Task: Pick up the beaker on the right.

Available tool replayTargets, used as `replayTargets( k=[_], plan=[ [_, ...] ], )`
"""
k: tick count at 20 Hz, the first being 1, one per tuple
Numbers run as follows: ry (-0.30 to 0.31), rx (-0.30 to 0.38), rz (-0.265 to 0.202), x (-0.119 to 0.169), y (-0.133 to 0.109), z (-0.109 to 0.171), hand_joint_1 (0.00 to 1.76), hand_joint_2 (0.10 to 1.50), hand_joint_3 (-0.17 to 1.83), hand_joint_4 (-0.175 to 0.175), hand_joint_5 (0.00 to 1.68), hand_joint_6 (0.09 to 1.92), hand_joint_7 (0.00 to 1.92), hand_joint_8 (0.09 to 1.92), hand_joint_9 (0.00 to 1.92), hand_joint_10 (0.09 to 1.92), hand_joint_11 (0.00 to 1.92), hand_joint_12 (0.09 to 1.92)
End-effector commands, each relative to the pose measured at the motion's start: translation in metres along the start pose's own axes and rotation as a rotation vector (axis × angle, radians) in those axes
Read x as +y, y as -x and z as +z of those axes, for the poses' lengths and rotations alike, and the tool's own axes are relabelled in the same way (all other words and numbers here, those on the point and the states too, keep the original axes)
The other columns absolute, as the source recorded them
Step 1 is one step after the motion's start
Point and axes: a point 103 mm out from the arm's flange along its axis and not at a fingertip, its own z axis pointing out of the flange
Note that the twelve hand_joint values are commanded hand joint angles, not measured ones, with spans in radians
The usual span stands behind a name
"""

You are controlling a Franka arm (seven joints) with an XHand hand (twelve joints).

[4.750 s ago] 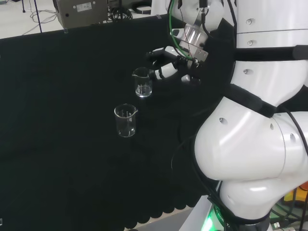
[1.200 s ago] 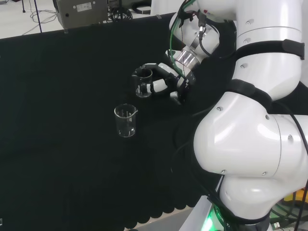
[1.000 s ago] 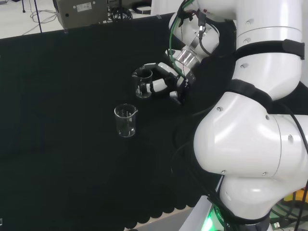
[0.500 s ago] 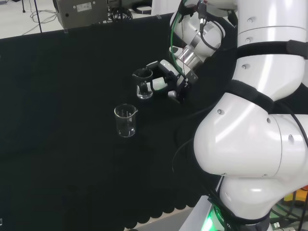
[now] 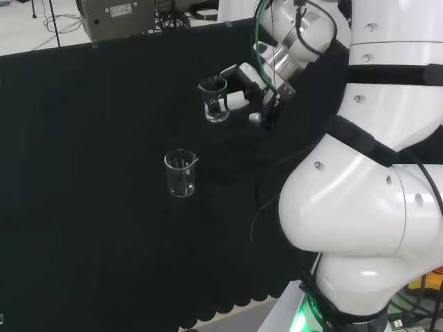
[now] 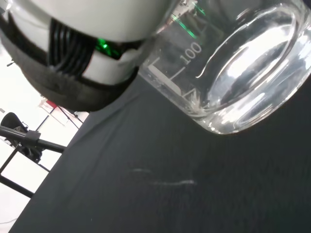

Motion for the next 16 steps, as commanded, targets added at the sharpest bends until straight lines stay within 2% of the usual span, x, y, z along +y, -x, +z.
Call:
replayTargets(
  k=[1, 6, 9, 16],
  plan=[
    [-0.066, -0.07, -0.006, -0.015, -0.01, -0.028, 1.32, 0.79, 0.31, -0.175, 1.46, 0.16, 1.55, 0.09, 1.69, 0.09, 1.36, 0.68],
    [-0.116, -0.121, 0.001, -0.034, -0.017, -0.046, 1.32, 0.77, 0.35, -0.175, 1.45, 0.2, 1.55, 0.09, 1.73, 0.09, 1.38, 0.63],
    [-0.127, -0.149, 0.002, -0.048, -0.026, -0.056, 1.32, 0.75, 0.39, -0.175, 1.43, 0.24, 1.55, 0.09, 1.73, 0.09, 1.39, 0.6],
    [-0.161, -0.176, 0.003, -0.077, -0.044, -0.075, 1.32, 0.74, 0.4, -0.175, 1.42, 0.26, 1.55, 0.09, 1.74, 0.09, 1.39, 0.59]
  ],
)
